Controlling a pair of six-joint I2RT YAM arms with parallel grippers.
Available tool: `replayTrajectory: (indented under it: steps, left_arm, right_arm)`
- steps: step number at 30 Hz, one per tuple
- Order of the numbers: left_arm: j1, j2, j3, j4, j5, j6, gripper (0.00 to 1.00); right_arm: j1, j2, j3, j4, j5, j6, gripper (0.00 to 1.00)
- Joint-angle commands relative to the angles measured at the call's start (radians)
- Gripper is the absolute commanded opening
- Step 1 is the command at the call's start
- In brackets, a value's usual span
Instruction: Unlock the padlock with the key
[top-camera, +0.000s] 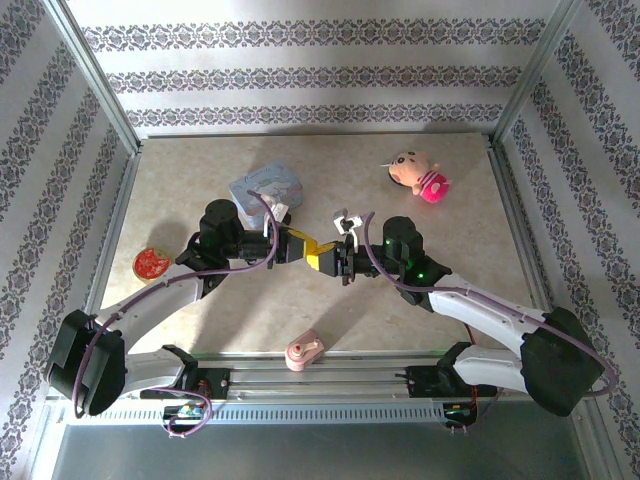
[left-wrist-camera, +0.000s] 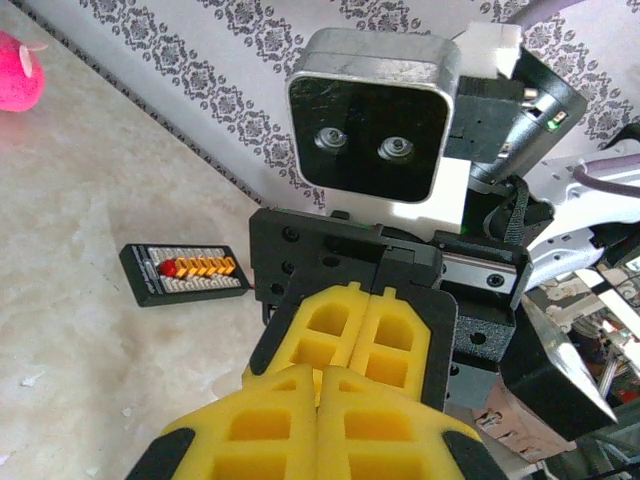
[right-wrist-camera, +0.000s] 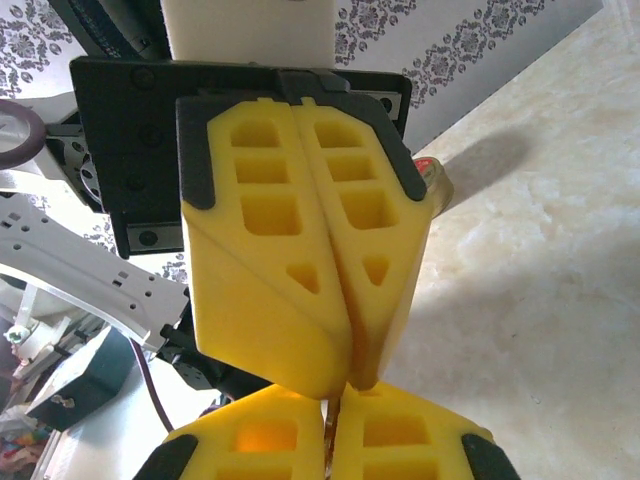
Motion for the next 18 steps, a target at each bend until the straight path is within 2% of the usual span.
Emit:
replayTrajectory:
  steps: [1,5,8,12,14,18]
  left_arm:
    - [0.013,-0.004,-0.009,-0.007,0.026,0.027,0.0]
    - [0.012,-0.042,-0.018,-0.02,-0.061,0.06,0.0]
    - [0.012,-0.074,-0.054,0.067,-0.157,0.034,0.0]
    - [0.014,-0.077,-0.095,0.225,-0.206,-0.056,0.0]
    - [0.014,-0.064,-0.102,0.275,-0.198,-0.094,0.0]
    - [0.015,-0.037,-0.112,0.352,-0.176,-0.148,0.0]
  right_arm:
    - [-0.007,0.003,0.038,0.047,0.004,0.007,0.0]
    - [-0.016,-0.001,0.026,0.049,0.027,0.019,0.23]
    - [-0.023,-0.012,0.002,0.069,0.035,0.032,0.36]
    - [-0.038,-0.037,-0.028,0.112,0.043,0.07,0.42]
    - [-0.044,-0.048,-0.041,0.144,0.044,0.094,0.46]
    - [-0.048,-0.045,-0.049,0.219,0.024,0.137,0.46]
